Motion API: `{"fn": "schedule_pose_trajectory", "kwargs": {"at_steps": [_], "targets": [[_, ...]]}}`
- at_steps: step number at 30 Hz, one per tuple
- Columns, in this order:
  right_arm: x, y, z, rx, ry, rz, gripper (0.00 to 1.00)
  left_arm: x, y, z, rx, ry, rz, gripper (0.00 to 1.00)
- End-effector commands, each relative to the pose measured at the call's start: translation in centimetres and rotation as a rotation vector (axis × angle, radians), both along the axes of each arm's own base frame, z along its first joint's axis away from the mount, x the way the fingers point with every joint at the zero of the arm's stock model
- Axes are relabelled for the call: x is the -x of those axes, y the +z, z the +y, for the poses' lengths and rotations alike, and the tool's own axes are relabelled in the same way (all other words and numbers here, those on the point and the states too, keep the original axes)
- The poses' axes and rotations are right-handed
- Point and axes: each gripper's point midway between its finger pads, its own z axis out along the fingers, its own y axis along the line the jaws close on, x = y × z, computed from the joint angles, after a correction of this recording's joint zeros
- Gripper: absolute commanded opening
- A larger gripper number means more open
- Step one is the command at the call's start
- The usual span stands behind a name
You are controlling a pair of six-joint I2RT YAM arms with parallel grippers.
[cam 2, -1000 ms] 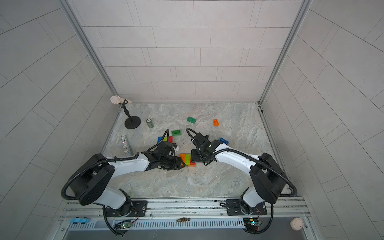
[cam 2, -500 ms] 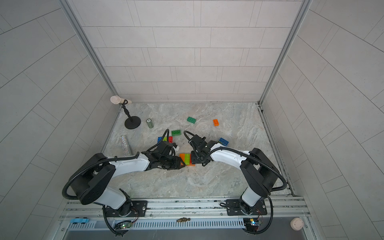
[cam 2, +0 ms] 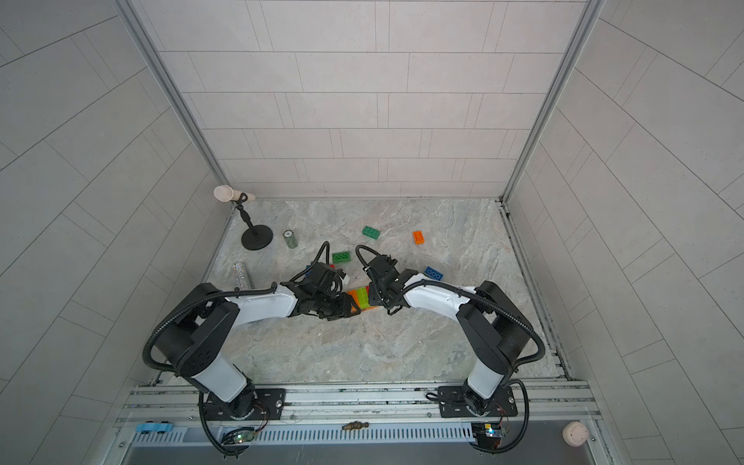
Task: Assemble a rectangle with lego
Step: Adjust the lego brick at the center of the board.
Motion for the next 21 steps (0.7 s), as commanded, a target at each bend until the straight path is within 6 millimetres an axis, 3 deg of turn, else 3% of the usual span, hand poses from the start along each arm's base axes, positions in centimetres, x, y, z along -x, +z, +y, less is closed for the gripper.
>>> {"fn": "schedule_pose_trajectory", "kwargs": {"at_steps": [1, 7, 15, 21], "targets": [[2.2, -2.9, 0.3, 0.027, 0.05, 0.116, 0.47, -3.0, -1.0, 0.7, -0.062, 0.014, -0.087, 0.48], [0.0, -2.8, -0.2, 0.023, 0.011, 0.1, 0.47, -6.0, -0.1, 1.0, -0.082, 0.041, -0.127, 0.48], [-3.4, -2.9, 0.1, -0.002, -0.029, 0.079, 0.46, -7.5, -0.1, 0.4, -0.096, 0.039, -0.138, 0.48], [-3.7, -2.7, 0.0, -0.003, -0.037, 0.078, 0.46, -8.8, 1.2, 0.7, -0.108, 0.055, -0.173, 0.5]]}}
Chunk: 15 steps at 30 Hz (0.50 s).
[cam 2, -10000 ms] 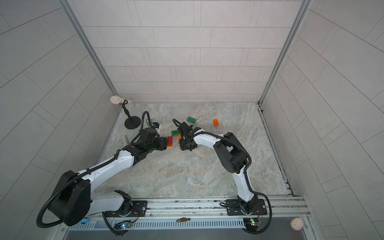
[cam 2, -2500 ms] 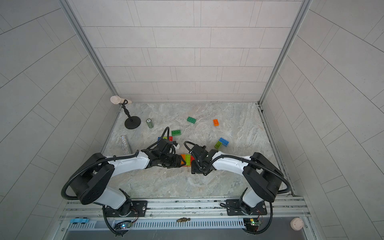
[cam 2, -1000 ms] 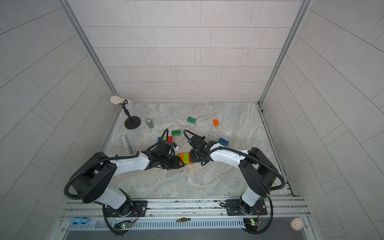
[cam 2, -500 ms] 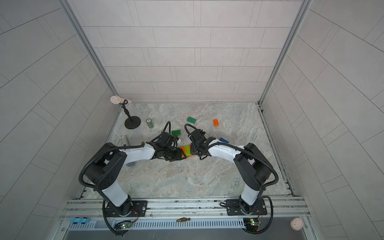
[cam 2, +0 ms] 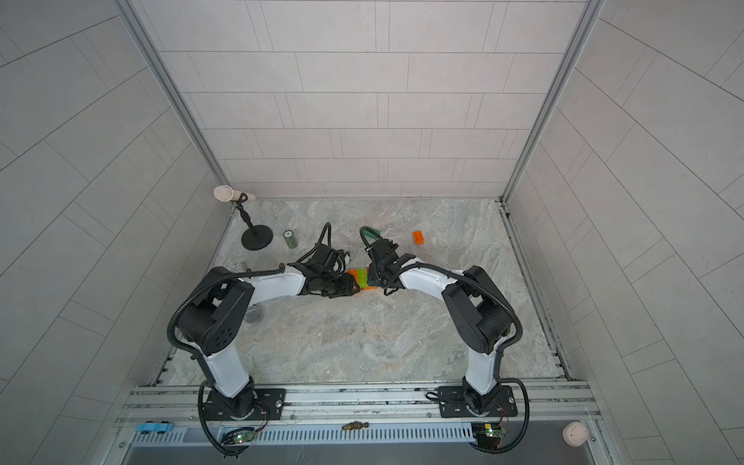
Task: Assemble a rectangle with lego
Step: Adjust the lego brick at the center of the board.
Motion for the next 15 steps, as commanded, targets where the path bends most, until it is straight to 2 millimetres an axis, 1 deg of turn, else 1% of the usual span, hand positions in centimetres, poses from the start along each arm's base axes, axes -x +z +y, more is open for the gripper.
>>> {"fn": "schedule_pose_trajectory", "kwargs": {"at_steps": [1, 7, 11, 15], "targets": [[2.5, -2.8, -0.1, 0.037, 0.044, 0.112, 0.46, -1.6, 0.9, -0.1, -0.008, 0.004, -0.054, 0.5], [1.9, -2.4, 0.3, 0.026, 0.042, 0.099, 0.46, -1.4, 1.4, -0.2, 0.008, 0.007, -0.054, 0.54], [1.4, -1.9, 0.6, 0.016, 0.044, 0.089, 0.47, -1.4, 3.1, -0.2, 0.017, 0.003, -0.079, 0.62], [1.0, -0.6, 0.4, 0.008, 0.04, 0.065, 0.48, -1.4, 4.7, -0.1, 0.015, -0.007, -0.103, 0.68]]}}
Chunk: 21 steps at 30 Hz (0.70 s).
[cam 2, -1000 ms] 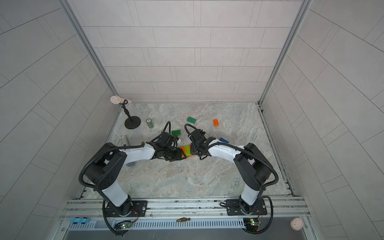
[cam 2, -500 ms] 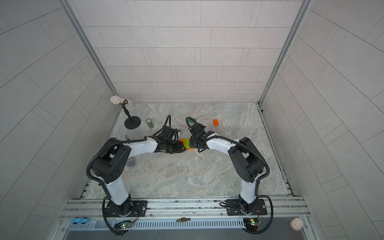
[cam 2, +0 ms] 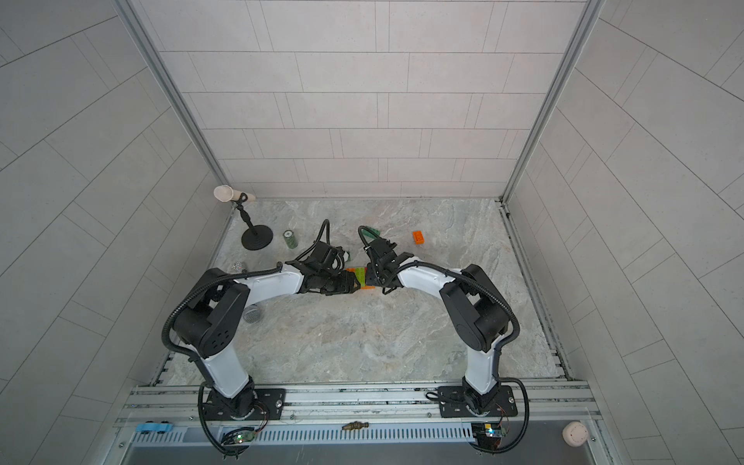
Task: Assemble a rectangle with lego
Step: Adjust the lego brick at the center of the board.
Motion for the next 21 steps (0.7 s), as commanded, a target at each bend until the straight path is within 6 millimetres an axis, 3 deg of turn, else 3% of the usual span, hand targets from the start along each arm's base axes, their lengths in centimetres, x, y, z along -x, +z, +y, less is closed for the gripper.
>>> {"fn": "schedule_pose_trajectory", "kwargs": {"at_steps": [1, 9, 13, 16, 19, 21], "targets": [[1.1, -0.4, -0.5, 0.028, 0.019, 0.048, 0.48, -1.0, 3.4, -0.4, 0.026, -0.011, -0.075, 0.68], [0.6, 2.7, -1.2, 0.018, 0.05, 0.017, 0.54, -0.3, 5.6, 0.6, 0.006, -0.013, -0.107, 0.7], [0.4, 5.0, -3.6, 0.04, 0.052, -0.003, 0.55, 0.3, 7.4, 2.2, -0.04, -0.003, -0.149, 0.72], [0.4, 5.8, -7.2, 0.094, 0.026, 0.004, 0.55, 0.7, 9.3, 3.7, -0.096, -0.008, -0.222, 0.72], [1.5, 4.5, -13.0, 0.243, -0.054, 0.062, 0.55, 0.9, 10.9, 5.9, -0.204, -0.001, -0.365, 0.72], [2.8, 3.7, -16.6, 0.306, -0.123, 0.119, 0.57, 0.6, 12.4, 8.6, -0.348, 0.052, -0.524, 0.72]]}}
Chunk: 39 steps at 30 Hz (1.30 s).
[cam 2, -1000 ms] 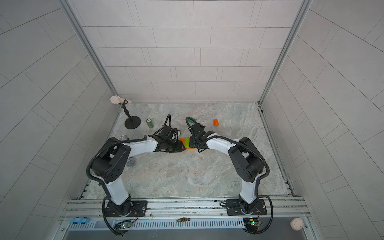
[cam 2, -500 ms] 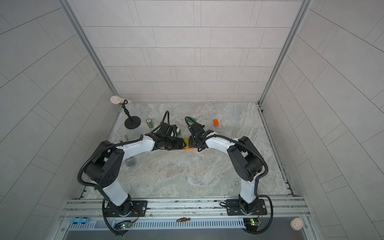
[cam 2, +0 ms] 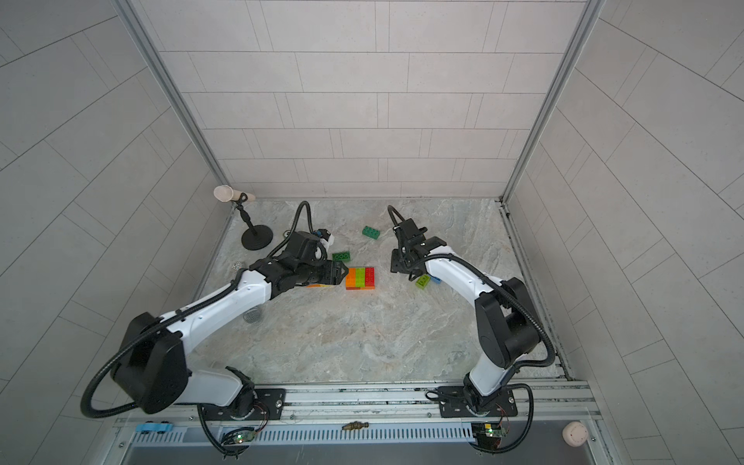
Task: Assemble a rectangle with lego
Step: Adjust the lego brick at the center of the board, then pick up the lego brick from the center of the board.
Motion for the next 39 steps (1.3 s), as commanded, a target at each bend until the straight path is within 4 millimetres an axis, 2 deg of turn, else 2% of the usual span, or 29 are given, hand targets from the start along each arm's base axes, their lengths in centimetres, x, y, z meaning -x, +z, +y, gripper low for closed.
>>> {"fn": "schedule_pose_trajectory", "kwargs": {"at_steps": [1, 3, 5, 7, 11, 16, 26, 28, 31, 34, 38, 39], "targets": [[3.7, -2.4, -5.9, 0.165, -0.074, 0.14, 0.58, -0.1, 1.4, 4.8, -0.247, 0.091, -0.234, 0.72], [4.1, -2.6, -6.4, 0.117, -0.118, 0.142, 0.62, 0.2, 2.9, 6.2, -0.248, 0.134, -0.391, 0.75], [4.1, -3.0, -6.0, 0.07, -0.145, 0.153, 0.64, 0.2, 4.3, 6.6, -0.202, 0.154, -0.541, 0.78], [3.8, -3.4, -5.5, 0.032, -0.164, 0.159, 0.65, 0.2, 5.1, 6.9, -0.18, 0.174, -0.606, 0.82], [2.8, -4.5, -4.6, -0.027, -0.206, 0.166, 0.65, -0.9, 4.6, 5.8, -0.233, 0.123, -0.557, 0.83], [1.6, -5.8, -4.2, -0.041, -0.244, 0.169, 0.64, -1.8, 4.3, 4.4, -0.179, 0.116, -0.498, 0.81], [0.4, -8.0, -4.9, -0.023, -0.31, 0.18, 0.54, -1.8, 3.2, 4.5, -0.144, 0.159, -0.415, 0.79], [0.2, -8.3, -4.9, -0.026, -0.309, 0.187, 0.51, -1.9, 3.1, 5.1, -0.163, 0.183, -0.393, 0.78], [0.2, -8.3, -4.6, -0.039, -0.29, 0.185, 0.41, -2.3, 3.9, 7.4, -0.204, 0.262, -0.393, 0.78], [0.6, -7.7, -4.2, -0.061, -0.251, 0.185, 0.33, -2.5, 4.7, 9.3, -0.139, 0.315, -0.383, 0.78], [0.4, -4.6, -2.2, -0.162, -0.137, 0.132, 0.29, -2.7, 6.4, 12.1, -0.09, 0.345, -0.409, 0.8], [0.4, -3.9, -1.5, -0.189, -0.106, 0.124, 0.29, -2.8, 6.9, 12.2, -0.068, 0.322, -0.421, 0.81]]}}
